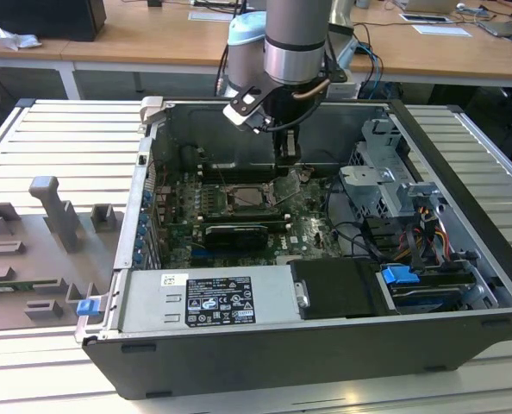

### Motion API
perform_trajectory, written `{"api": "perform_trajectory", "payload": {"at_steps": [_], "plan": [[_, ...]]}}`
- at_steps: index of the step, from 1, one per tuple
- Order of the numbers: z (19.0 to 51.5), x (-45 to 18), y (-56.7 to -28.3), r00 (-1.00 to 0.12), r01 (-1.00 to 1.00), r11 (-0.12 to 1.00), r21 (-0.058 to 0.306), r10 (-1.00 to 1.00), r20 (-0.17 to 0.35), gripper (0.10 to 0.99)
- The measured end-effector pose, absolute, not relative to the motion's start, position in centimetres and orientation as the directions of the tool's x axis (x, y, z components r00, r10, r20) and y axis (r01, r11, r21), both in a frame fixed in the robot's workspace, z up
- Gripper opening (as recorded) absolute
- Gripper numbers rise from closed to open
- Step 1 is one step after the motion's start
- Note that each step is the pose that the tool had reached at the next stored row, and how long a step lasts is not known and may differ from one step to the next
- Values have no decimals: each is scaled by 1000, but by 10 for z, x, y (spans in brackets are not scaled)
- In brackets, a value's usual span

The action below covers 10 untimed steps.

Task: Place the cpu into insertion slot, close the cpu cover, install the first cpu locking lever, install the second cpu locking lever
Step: 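Close the cpu cover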

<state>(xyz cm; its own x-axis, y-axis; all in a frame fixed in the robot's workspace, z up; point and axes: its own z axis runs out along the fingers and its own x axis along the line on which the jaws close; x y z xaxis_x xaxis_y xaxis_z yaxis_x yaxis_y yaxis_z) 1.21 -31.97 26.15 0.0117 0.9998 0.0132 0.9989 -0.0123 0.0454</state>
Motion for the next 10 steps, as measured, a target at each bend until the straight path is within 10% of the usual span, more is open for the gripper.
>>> {"api": "perform_trajectory", "payload": {"at_steps": [10], "plan": [[261,31,-320,12,999,-12,43,1000,13,106]]}}
